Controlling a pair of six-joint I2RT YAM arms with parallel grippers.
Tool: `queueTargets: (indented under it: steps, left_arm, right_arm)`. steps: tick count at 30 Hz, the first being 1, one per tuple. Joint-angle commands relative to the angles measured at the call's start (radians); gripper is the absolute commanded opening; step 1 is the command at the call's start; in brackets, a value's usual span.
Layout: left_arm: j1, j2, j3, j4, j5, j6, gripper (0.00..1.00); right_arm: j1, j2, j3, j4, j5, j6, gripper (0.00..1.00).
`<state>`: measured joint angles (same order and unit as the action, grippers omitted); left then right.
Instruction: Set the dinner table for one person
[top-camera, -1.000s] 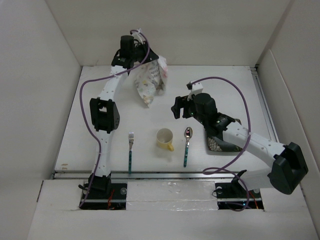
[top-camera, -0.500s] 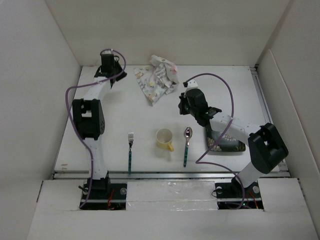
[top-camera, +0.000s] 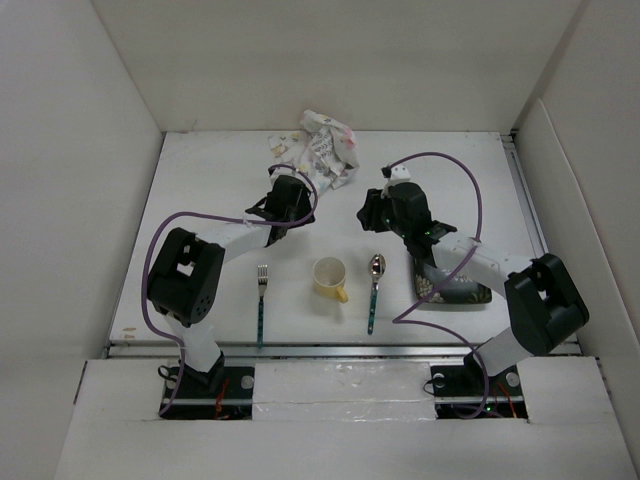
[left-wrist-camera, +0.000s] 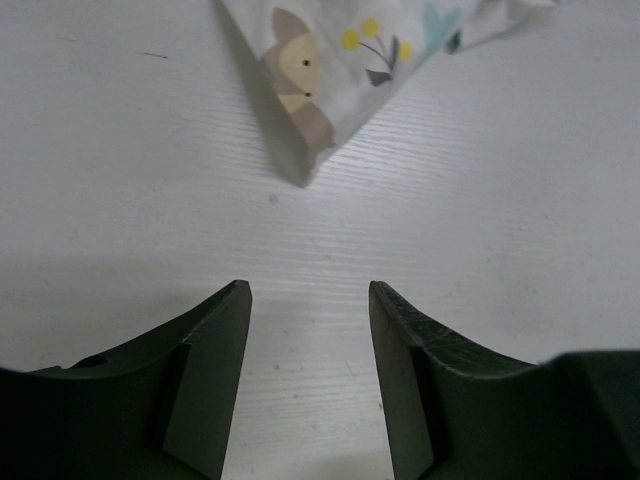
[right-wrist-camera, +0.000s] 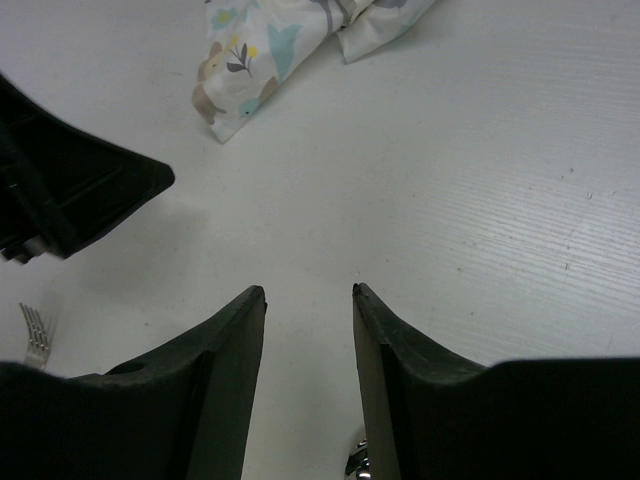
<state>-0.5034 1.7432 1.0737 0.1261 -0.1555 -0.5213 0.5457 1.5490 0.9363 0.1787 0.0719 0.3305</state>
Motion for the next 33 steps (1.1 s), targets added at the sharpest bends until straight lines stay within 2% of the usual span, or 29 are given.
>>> queueTargets:
  steps: [1, 2, 9, 13, 18, 19, 22, 23, 25, 28, 29, 31, 33]
  left_arm:
    - [0.029, 0.03, 0.02, 0.07, -0.068, -0.029, 0.48]
    - [0.029, 0.047, 0.029, 0.084, -0.07, -0.035, 0.5]
    - [0.029, 0.261, 0.212, 0.067, -0.013, -0.042, 0.51]
    - [0.029, 0.308, 0.253, 0.064, -0.004, -0.046, 0.51]
    - [0.029, 0.36, 0.334, 0.038, -0.044, -0.054, 0.44]
    - [0.029, 0.378, 0.359, 0.029, -0.05, -0.054, 0.36]
    - [0.029, 0.389, 0.379, 0.023, -0.033, -0.048, 0.0]
    - [0.029, 0.383, 0.379, 0.018, -0.032, -0.048, 0.0]
    - [0.029, 0.31, 0.335, 0.049, -0.01, -0.04, 0.0]
    - [0.029, 0.126, 0.224, 0.079, 0.016, -0.046, 0.0]
    - [0.029, 0.017, 0.151, 0.089, 0.045, -0.066, 0.0]
    - [0.029, -0.098, 0.071, 0.13, 0.066, -0.089, 0.0]
    - [0.038, -0.256, -0.031, 0.155, 0.073, -0.105, 0.0]
  right_arm:
    - [0.005, -0.09, -0.04, 0.094, -0.043, 0.008, 0.47]
    - [0.005, -0.102, -0.048, 0.088, -0.046, 0.007, 0.48]
    - [-0.004, -0.219, -0.109, 0.071, -0.037, -0.001, 0.5]
    - [-0.004, -0.234, -0.119, 0.067, -0.032, -0.001, 0.5]
    - [-0.004, -0.221, -0.116, 0.07, -0.032, -0.001, 0.5]
    - [-0.004, -0.216, -0.114, 0.07, -0.034, -0.001, 0.5]
    - [-0.004, -0.204, -0.114, 0.071, -0.029, -0.001, 0.5]
    - [-0.004, -0.198, -0.116, 0.07, -0.024, -0.001, 0.5]
    - [-0.004, -0.179, -0.116, 0.073, -0.011, -0.001, 0.51]
    - [-0.027, -0.149, -0.1, 0.077, 0.009, -0.01, 0.68]
    - [-0.047, -0.123, -0.082, 0.065, 0.025, -0.004, 0.77]
    - [-0.075, -0.092, -0.067, 0.07, -0.003, 0.008, 0.84]
    - [-0.098, -0.029, -0.036, 0.1, -0.052, 0.018, 0.86]
